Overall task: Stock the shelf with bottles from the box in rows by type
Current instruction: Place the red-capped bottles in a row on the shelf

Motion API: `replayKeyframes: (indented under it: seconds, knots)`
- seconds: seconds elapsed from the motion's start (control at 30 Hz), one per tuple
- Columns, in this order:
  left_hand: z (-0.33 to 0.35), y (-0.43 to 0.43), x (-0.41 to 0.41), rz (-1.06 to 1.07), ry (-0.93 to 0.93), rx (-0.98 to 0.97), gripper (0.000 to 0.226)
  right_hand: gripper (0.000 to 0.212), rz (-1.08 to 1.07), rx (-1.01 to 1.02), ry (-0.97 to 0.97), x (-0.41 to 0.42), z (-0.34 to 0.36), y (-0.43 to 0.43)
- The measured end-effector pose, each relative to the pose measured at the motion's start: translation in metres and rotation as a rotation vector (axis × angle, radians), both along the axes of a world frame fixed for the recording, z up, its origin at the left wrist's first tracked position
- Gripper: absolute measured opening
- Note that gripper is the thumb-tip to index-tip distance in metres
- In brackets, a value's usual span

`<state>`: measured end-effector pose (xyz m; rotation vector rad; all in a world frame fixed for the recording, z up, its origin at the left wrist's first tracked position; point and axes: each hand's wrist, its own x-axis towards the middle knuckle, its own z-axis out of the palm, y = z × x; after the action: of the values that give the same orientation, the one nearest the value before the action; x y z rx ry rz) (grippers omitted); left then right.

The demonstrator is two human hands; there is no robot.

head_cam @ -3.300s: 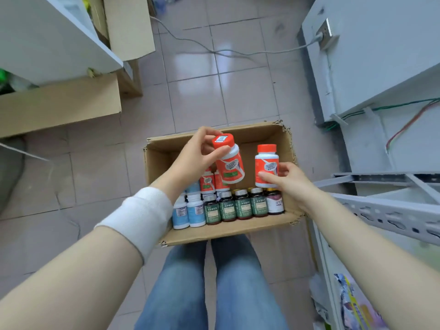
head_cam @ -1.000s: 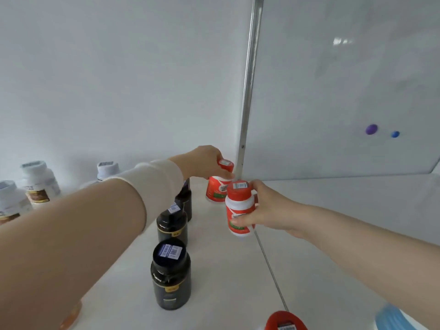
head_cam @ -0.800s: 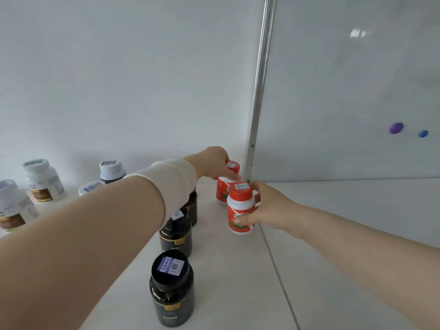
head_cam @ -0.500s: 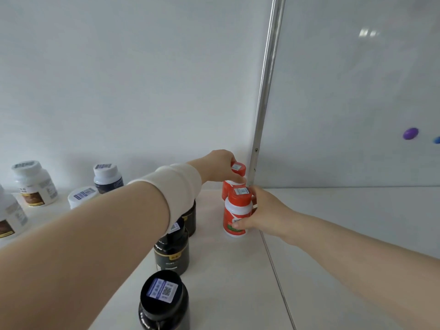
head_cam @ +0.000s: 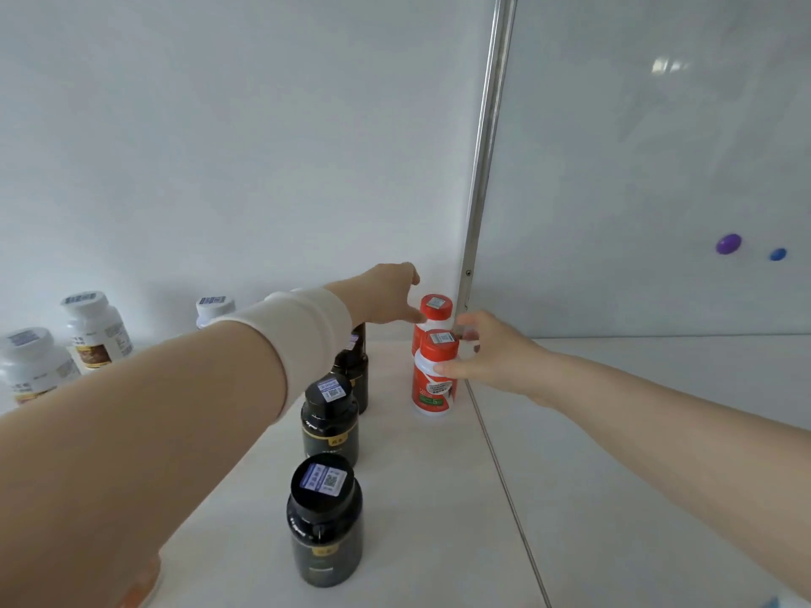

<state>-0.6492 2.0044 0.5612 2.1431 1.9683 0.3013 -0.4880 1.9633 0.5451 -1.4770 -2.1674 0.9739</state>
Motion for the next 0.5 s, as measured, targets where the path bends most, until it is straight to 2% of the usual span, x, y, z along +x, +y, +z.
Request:
replayKeyframes:
  seconds: [0.1,0.2,0.37,0.5]
  knots:
    - [0.02,-0.026,-0.01,0.004,0.304,0.098,0.054,0.074,-0.029,0.153,-0.16,0.006,0.02,-0.002]
    - [0.04,-0.061,-0.013,0.027,0.585,0.198,0.048,0.072,-0.027,0.328,-0.306,0.003,0.039,-0.019]
    - [0.055,-0.142,-0.016,0.12,0.855,0.276,0.044,0.054,0.085,0.63,-0.493,-0.005,0.049,-0.073]
    - [0.061,-0.216,-0.032,0.209,0.948,0.272,0.041,0.051,0.191,0.713,-0.478,-0.028,0.047,-0.126]
